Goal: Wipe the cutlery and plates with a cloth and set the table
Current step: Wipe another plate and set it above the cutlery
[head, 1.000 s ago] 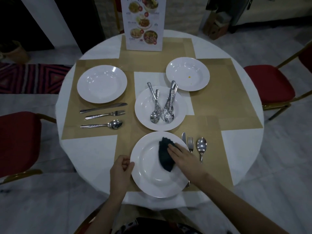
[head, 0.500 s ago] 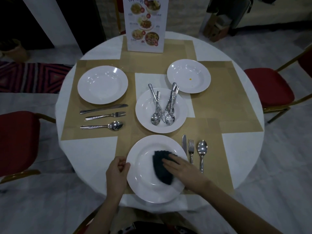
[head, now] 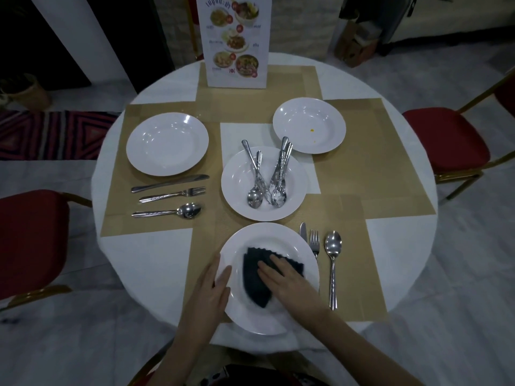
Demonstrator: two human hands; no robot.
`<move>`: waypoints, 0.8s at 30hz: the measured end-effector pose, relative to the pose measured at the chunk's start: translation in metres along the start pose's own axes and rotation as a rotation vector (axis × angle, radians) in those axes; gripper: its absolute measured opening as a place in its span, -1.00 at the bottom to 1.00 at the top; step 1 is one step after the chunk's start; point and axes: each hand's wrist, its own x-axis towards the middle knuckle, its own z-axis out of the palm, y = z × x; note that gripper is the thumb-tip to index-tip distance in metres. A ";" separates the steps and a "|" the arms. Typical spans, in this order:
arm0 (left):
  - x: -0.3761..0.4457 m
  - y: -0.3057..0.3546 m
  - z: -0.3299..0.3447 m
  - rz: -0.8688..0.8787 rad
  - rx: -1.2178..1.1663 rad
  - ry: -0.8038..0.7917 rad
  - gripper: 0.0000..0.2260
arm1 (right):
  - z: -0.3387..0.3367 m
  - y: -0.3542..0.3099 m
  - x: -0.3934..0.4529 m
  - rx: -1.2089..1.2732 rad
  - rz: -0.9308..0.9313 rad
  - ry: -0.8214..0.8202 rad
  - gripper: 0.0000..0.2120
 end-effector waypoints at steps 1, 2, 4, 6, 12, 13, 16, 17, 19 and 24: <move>0.000 -0.002 0.000 -0.015 -0.022 0.001 -0.56 | 0.000 0.014 -0.006 -0.021 0.016 0.018 -0.33; 0.000 -0.003 0.001 -0.038 -0.040 -0.006 -0.60 | -0.004 0.027 -0.012 -0.043 0.039 0.023 -0.33; 0.001 0.002 0.000 -0.096 -0.075 -0.005 -0.68 | -0.010 0.044 -0.018 -0.056 0.083 0.026 -0.29; 0.000 0.009 -0.002 -0.145 -0.132 -0.025 -0.61 | -0.014 0.040 -0.014 -0.043 0.126 -0.008 -0.28; 0.001 0.017 -0.006 -0.279 -0.238 -0.049 -0.59 | -0.008 -0.032 0.020 0.087 -0.032 -0.033 -0.32; 0.001 0.017 -0.007 -0.302 -0.259 -0.035 -0.59 | -0.006 -0.037 0.022 0.078 -0.075 -0.029 -0.36; 0.000 0.013 -0.010 -0.334 -0.267 0.009 -0.59 | 0.001 -0.022 0.011 0.060 -0.240 -0.081 -0.46; 0.000 0.013 -0.011 -0.340 -0.272 0.014 -0.60 | -0.002 -0.011 0.004 0.044 -0.256 -0.056 -0.48; 0.000 0.013 -0.011 -0.362 -0.283 0.016 -0.60 | -0.012 0.014 -0.011 -0.006 -0.220 -0.015 -0.47; 0.000 0.021 -0.009 -0.415 -0.322 0.040 -0.61 | -0.021 0.037 -0.012 0.014 0.023 0.025 -0.38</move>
